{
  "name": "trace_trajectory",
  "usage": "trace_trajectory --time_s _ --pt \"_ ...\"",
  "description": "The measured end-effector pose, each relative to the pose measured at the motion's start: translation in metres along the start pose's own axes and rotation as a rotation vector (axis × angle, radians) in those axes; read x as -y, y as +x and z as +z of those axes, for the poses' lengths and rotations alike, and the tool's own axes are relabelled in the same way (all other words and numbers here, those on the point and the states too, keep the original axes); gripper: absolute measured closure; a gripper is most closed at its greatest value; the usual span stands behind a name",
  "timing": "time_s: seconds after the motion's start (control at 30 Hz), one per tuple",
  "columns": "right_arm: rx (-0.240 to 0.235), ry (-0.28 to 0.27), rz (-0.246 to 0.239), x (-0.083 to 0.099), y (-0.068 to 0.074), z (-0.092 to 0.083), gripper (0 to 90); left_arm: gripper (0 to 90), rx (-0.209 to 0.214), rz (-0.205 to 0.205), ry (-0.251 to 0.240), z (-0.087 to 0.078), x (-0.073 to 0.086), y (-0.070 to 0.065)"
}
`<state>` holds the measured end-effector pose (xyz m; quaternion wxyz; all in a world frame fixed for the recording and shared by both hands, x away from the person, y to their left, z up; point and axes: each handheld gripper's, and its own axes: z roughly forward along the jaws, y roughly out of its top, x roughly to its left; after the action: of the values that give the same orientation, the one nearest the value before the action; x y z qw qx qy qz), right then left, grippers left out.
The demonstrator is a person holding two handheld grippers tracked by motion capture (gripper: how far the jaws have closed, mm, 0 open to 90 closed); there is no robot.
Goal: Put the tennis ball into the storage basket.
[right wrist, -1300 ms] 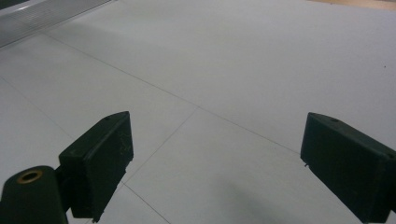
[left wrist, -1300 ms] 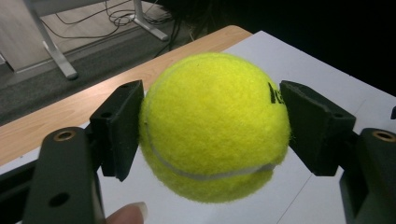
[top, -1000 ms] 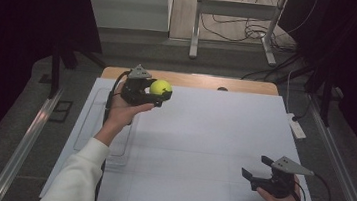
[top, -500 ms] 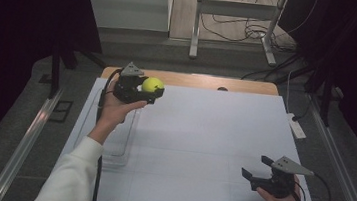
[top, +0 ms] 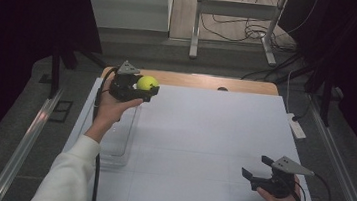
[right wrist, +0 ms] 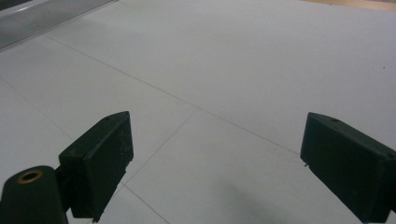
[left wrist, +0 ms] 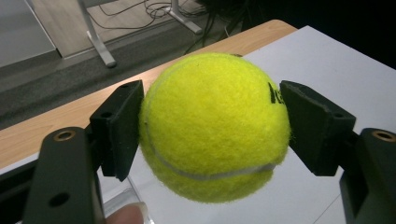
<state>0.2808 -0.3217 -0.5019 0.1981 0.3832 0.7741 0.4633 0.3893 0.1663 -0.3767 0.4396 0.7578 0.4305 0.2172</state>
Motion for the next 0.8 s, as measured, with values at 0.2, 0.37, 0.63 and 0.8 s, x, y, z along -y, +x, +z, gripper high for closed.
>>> trace_trajectory --time_s 0.2,0.37,0.63,0.8 --pt "0.001 0.001 0.000 0.000 0.000 0.000 9.9 27.0 -0.019 -0.004 0.003 -0.003 0.001 0.005" --pt "0.003 0.001 0.001 0.000 0.000 0.000 9.8 27.0 -0.028 -0.010 0.006 -0.005 0.002 0.008" --pt "0.002 0.002 0.001 0.000 0.000 0.000 9.8 27.0 -0.047 -0.016 0.013 -0.006 0.003 0.014" --pt "0.002 0.003 0.000 0.000 0.000 0.001 9.8 27.0 -0.058 -0.018 0.016 -0.007 0.004 0.017"
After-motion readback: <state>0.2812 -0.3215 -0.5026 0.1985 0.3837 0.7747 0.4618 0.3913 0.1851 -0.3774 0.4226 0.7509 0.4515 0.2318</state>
